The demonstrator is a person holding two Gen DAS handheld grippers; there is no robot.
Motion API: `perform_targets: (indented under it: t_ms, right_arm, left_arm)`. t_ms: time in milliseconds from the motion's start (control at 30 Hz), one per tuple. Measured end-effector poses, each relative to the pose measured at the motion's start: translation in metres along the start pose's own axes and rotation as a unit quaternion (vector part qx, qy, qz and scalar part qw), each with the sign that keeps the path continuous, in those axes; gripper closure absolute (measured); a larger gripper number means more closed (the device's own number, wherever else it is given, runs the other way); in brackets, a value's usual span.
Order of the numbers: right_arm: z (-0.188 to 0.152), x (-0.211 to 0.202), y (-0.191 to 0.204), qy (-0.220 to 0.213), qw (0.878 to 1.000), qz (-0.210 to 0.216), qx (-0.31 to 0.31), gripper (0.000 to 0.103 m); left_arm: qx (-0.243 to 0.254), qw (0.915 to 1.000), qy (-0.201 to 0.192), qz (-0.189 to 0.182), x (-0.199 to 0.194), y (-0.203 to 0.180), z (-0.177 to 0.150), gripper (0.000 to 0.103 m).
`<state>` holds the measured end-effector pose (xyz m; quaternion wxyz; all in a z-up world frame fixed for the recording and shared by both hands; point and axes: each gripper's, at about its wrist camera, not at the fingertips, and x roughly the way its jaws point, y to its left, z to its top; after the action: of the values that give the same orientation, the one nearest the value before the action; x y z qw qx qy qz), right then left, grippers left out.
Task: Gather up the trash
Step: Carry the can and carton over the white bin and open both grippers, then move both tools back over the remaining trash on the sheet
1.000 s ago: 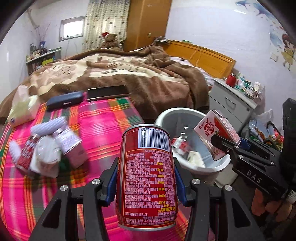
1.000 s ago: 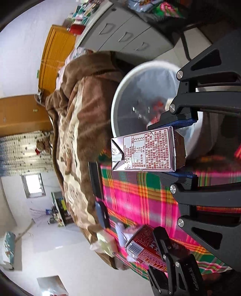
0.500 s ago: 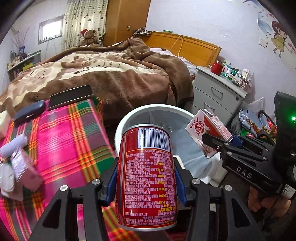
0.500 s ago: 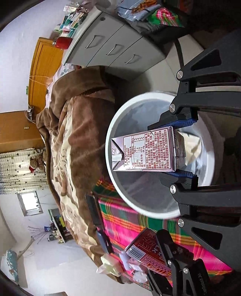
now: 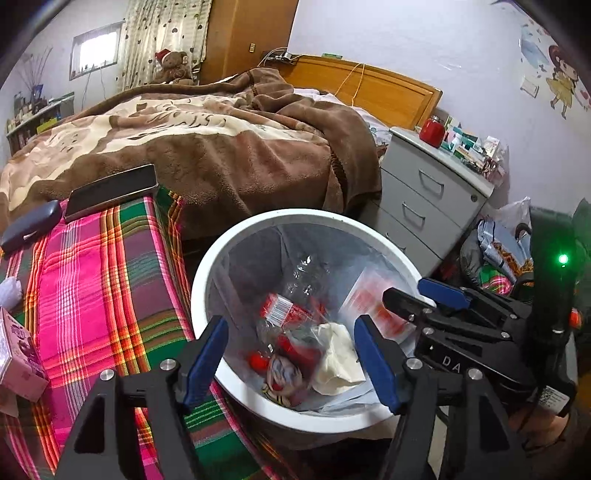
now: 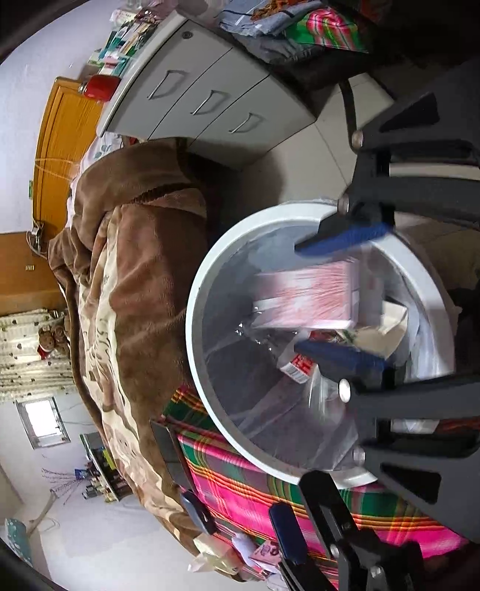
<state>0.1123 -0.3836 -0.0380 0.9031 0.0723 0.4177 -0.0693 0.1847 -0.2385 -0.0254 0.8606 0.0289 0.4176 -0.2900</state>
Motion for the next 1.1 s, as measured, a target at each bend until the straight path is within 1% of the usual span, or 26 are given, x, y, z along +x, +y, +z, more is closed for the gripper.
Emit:
perform_targets:
  t_ms: [100, 267, 367, 467, 533, 633, 800, 967, 1100]
  right_arm:
    - [-0.002, -0.006, -0.005, -0.007, 1.000, 0.007, 0.009, 0.043]
    - [-0.003, -0.012, -0.004, -0.012, 1.000, 0.010, 0.012, 0.043]
    - [-0.002, -0.016, 0.001, -0.018, 1.000, 0.013, 0.012, 0.043]
    - [-0.002, -0.022, 0.007, -0.026, 0.999, 0.017, 0.010, 0.043]
    - [-0.002, -0.025, 0.009, -0.031, 0.999, 0.020, 0.012, 0.043]
    - [-0.003, -0.033, 0.017, -0.040, 0.999, 0.028, 0.013, 0.043]
    - [-0.005, -0.039, 0.033, -0.049, 0.998, 0.042, 0.005, 0.043]
    - [-0.008, -0.042, 0.051, -0.053, 0.997, 0.058, -0.001, 0.043]
    - [-0.010, -0.045, 0.066, -0.059, 0.996, 0.073, -0.008, 0.043]
  left_arm:
    - [0.001, 1.0000, -0.002, 0.009, -0.004, 0.001, -0.001, 0.033]
    - [-0.005, 0.9999, -0.011, 0.007, -0.016, 0.006, -0.005, 0.033]
    - [-0.010, 0.9998, -0.014, 0.010, -0.024, 0.009, -0.008, 0.033]
    - [-0.010, 0.9995, -0.021, 0.023, -0.035, 0.014, -0.013, 0.033]
    - [-0.017, 0.9993, -0.024, 0.024, -0.041, 0.018, -0.016, 0.033]
    - [-0.026, 0.9986, -0.035, 0.029, -0.056, 0.026, -0.022, 0.033]
    - [-0.036, 0.9969, -0.052, 0.047, -0.080, 0.041, -0.034, 0.033]
    - [-0.044, 0.9943, -0.064, 0.073, -0.101, 0.057, -0.045, 0.033]
    - [-0.058, 0.9924, -0.068, 0.084, -0.116, 0.072, -0.056, 0.033]
